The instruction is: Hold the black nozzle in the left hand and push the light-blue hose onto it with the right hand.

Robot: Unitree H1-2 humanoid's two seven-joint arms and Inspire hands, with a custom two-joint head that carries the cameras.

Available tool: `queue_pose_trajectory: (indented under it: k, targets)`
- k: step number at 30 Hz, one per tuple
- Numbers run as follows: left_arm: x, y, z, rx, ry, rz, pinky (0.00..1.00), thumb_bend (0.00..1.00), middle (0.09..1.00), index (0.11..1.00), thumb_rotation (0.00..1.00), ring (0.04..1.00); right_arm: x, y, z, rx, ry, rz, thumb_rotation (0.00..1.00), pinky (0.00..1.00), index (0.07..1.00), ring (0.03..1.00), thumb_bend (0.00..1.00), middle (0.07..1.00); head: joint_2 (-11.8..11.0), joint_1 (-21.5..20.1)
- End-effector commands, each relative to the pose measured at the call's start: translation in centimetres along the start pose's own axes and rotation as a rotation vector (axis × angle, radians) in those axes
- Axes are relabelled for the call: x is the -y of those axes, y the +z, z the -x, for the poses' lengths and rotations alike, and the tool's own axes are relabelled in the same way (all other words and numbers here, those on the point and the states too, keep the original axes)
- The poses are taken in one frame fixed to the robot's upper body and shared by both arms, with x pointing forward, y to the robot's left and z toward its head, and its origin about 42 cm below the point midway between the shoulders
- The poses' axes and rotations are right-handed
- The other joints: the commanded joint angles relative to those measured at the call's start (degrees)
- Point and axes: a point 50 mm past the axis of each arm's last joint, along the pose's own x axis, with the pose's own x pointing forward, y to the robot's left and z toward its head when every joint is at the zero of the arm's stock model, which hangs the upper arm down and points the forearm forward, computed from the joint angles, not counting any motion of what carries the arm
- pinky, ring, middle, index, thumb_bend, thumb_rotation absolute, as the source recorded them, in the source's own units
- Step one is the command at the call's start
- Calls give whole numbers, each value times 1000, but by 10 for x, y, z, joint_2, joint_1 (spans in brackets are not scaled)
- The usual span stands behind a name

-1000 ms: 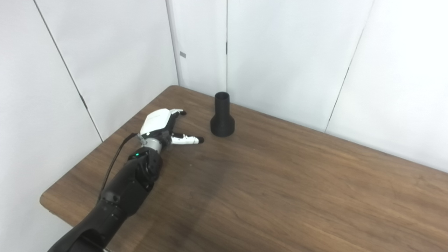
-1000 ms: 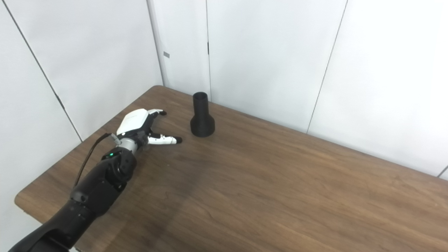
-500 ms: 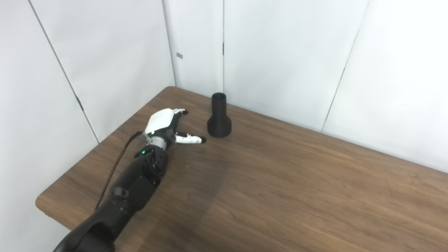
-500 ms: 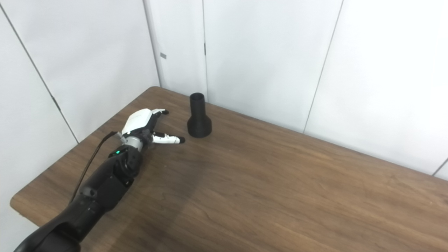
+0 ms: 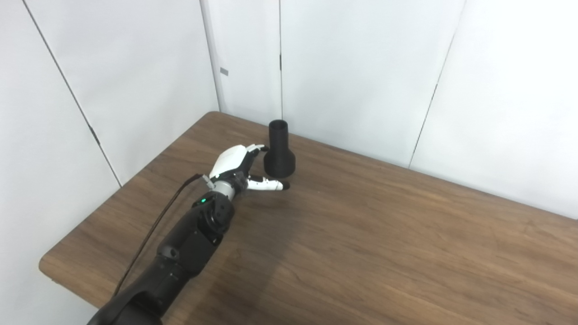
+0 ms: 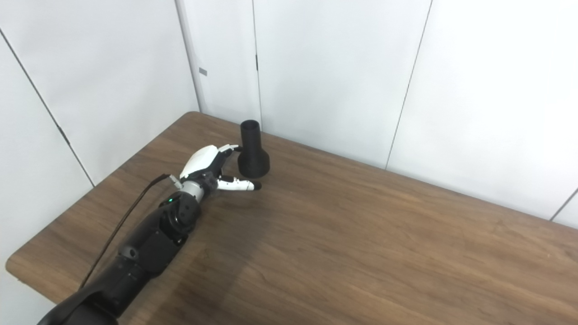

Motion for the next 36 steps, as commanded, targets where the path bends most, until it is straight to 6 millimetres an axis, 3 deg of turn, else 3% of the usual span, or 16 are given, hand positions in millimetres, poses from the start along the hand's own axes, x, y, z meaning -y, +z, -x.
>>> queue_pose_trajectory:
  k: [1, 6, 10, 16, 21, 36]
  targets:
    - [13, -1, 5, -23, -74, 28, 818, 1000, 940, 884, 480, 914, -3, -1, 4, -6, 26, 2, 800, 423, 598, 586, 661, 631, 1, -1]
    - [13, 7, 7, -5, -74, 41, 783, 1000, 927, 874, 474, 884, -3, 1, 5, -5, 28, 9, 802, 437, 598, 591, 637, 632, 0, -2]
    - [14, 2, 5, -20, -70, 48, 813, 1000, 938, 877, 480, 903, -4, 1, 5, -4, 28, 9, 796, 433, 596, 587, 618, 628, 0, -2]
    - [16, -8, 1, -51, -41, 44, 761, 1000, 904, 875, 483, 861, -4, 2, 6, -7, 28, 5, 778, 429, 598, 585, 598, 630, 1, -3]
    - [19, -9, -4, -95, -17, 5, 825, 1000, 922, 879, 481, 912, -4, 2, 7, -10, 29, 10, 778, 427, 603, 583, 588, 628, 2, -4]
    - [27, -4, -10, -132, -21, -6, 854, 1000, 948, 885, 407, 940, -7, 8, 10, -20, 35, 7, 768, 434, 605, 581, 559, 626, 5, -11]
